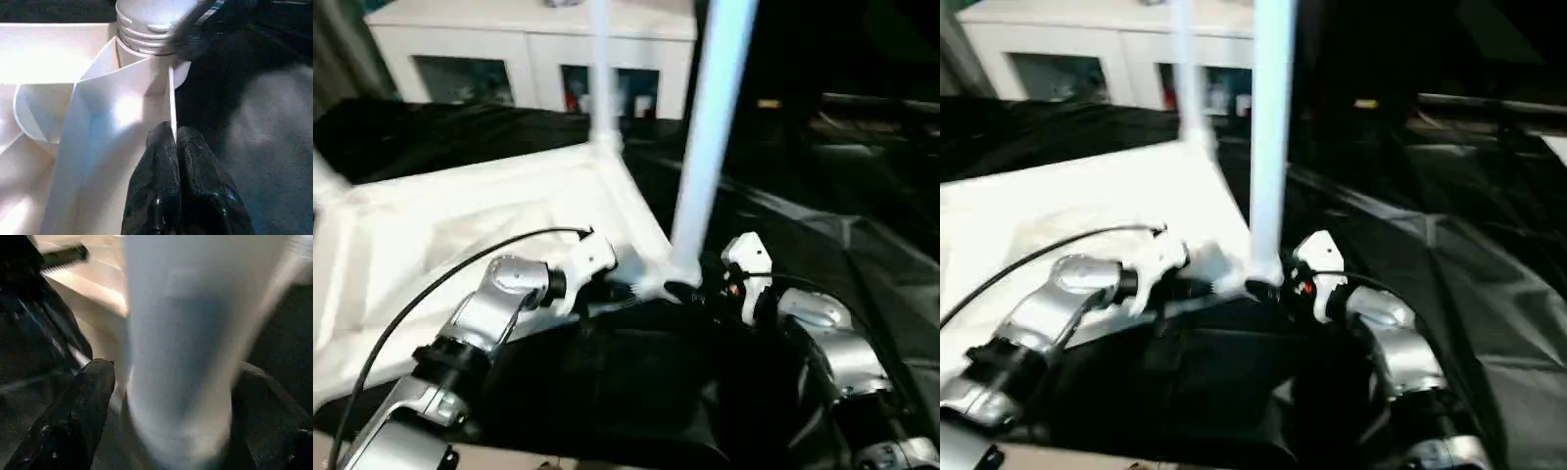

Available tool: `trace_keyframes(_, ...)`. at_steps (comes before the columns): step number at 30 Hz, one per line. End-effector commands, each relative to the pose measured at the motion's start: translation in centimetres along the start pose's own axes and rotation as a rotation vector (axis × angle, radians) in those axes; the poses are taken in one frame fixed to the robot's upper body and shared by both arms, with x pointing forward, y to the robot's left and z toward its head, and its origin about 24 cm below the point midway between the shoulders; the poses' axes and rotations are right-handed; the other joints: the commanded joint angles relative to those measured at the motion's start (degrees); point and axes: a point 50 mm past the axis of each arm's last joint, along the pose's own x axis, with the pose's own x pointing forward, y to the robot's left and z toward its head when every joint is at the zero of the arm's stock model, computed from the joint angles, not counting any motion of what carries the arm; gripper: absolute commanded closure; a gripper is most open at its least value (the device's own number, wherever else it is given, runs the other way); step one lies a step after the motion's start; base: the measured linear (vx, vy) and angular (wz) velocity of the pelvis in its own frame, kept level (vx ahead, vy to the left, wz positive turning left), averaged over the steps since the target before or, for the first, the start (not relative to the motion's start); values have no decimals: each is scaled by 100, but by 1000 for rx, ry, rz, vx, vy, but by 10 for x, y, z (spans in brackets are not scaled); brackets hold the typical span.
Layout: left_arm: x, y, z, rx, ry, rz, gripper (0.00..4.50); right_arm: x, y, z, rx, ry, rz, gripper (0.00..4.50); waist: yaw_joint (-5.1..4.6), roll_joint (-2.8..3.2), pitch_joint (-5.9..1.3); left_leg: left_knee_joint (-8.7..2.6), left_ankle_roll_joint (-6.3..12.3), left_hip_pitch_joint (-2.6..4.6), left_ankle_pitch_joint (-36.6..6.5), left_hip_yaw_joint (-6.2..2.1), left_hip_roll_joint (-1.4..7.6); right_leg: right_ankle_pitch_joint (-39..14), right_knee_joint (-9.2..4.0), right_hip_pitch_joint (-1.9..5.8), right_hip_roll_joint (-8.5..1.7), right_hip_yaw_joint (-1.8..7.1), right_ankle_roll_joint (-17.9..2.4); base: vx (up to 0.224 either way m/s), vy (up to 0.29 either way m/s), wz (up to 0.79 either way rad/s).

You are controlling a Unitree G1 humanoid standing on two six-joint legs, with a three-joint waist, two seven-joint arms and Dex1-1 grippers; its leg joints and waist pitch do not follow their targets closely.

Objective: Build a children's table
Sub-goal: Rotate leg to tighten

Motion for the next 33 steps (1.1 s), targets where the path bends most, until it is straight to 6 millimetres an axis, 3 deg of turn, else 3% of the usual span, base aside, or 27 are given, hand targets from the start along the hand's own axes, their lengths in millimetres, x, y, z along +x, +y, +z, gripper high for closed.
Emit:
trace_keyframes(1, 4, -8, 4, 21, -14, -78, 450, -3, 2, 4, -21, -5, 53, 74, -7, 5, -317, -376, 433, 42, -873, -39, 254, -683, -408, 307, -459, 319, -1418, 0, 0, 0)
trace_keyframes(4, 3, -9, 4, 19, -12, -88, 450, -4, 4, 3, -30, 6, 76, 74, 15, -8, -321, -376, 384, 27, -836, -44, 242, -653, -398, 321, -459, 319, -1349, 0, 0, 0)
trace_keyframes(10, 1, -8, 4, 16, -8, -78, 450, -4, 8, -1, -41, 29, 116, 125, 50, -17, -340, -358, 415, 13, -620, -45, 230, -462, -373, 334, -461, 315, -1327, 0, 0, 0)
trace_keyframes(16, 0, -7, 3, 17, 1, -83, 450, -5, 8, -4, -61, 55, 128, 173, 68, -20, -330, -363, 388, 20, -730, -44, 228, -663, -396, 330, -460, 313, -1285, 0, 0, 0)
trace_keyframes(24, -1, -7, 2, 8, 11, -76, 450, -5, 8, -8, -49, 62, 118, 184, 67, -23, -334, -354, 420, 10, -670, -44, 223, -584, -388, 336, -457, 310, -1299, 0, 0, 0)
trace_keyframes(28, 6, 1, 1, -35, 12, 25, 450, 2, 2, -16, 31, 64, -35, 185, 47, -18, -302, -374, 336, 15, -803, -42, 226, -903, -430, 309, -464, 310, -1265, 0, 0, 0)
trace_keyframes(30, 13, 9, 2, -68, 20, 128, 450, 8, -4, -23, 91, 77, -196, 185, 31, -29, -277, -400, 185, 54, -1117, -49, 207, -1542, -497, 297, -462, 302, -1102, 0, 0, 0)
trace_keyframes(33, 21, 16, 2, -113, 33, 232, 450, 15, -6, -29, 165, 80, -351, 185, 26, -18, -262, -424, 44, 86, -1327, -67, 206, -2008, -549, 269, -475, 305, -939, 0, 0, 0)
